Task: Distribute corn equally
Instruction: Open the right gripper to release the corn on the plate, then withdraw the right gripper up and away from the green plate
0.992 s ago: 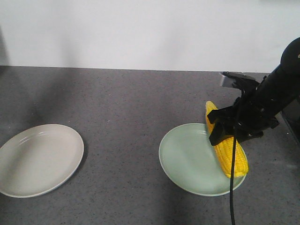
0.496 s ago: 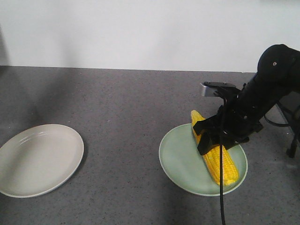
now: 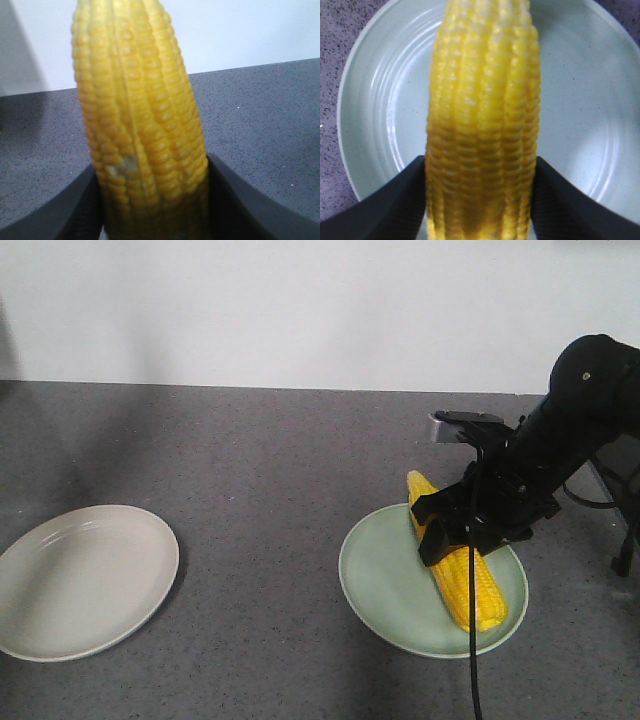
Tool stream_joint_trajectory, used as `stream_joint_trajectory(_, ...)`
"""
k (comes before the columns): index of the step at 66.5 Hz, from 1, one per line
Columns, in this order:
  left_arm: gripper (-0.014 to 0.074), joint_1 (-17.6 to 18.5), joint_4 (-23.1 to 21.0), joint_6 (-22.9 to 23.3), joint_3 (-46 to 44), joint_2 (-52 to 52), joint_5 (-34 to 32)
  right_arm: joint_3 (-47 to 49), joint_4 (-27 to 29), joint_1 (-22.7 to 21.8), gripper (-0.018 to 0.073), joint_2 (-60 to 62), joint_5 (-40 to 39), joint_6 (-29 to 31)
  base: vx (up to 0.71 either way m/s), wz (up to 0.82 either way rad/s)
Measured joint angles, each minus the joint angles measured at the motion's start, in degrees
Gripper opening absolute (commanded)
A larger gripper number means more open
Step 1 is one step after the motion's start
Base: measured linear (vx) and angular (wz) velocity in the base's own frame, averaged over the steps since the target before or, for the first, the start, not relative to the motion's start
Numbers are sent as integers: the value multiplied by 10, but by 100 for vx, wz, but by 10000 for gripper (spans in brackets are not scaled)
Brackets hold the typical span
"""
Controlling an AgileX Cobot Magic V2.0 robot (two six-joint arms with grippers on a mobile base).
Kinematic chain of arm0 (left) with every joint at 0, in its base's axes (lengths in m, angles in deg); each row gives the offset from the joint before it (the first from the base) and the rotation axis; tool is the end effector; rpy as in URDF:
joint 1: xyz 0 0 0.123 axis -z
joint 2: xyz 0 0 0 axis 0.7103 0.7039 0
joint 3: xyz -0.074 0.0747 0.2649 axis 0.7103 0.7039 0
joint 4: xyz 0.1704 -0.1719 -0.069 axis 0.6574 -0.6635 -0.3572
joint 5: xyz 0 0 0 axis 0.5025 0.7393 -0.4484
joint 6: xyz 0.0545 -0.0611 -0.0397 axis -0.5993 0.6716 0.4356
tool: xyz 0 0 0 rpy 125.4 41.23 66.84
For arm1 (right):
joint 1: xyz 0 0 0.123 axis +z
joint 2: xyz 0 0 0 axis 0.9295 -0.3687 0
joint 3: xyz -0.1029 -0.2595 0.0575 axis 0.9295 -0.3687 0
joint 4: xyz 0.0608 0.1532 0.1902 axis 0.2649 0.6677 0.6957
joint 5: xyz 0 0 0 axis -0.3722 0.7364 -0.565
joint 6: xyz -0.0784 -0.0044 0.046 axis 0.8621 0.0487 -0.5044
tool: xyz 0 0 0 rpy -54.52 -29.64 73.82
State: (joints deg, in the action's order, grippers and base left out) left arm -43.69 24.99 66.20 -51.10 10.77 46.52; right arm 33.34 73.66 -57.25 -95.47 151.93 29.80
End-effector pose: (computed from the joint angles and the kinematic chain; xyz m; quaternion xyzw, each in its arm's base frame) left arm 0.2516 -0.0115 0.4578 0.0574 0.8754 -0.0108 0.4799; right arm 0.3262 0.0957 0.2536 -0.1624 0.9698 0.1753 0.0485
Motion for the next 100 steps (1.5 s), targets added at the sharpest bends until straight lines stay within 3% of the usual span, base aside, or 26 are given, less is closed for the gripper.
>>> stream_joint_trajectory(45,19,0,0,0,0,0,0,0,-15,0,528,25,-21,0,0,0)
stream_joint_trajectory(82,19,0,0,0,0,0,0,0,-56,-74,528,214,-18,-27,0,0)
stream_joint_trajectory(100,19,0,0,0,0,0,0,0,-92,-79,528,310,-3,-59,0,0)
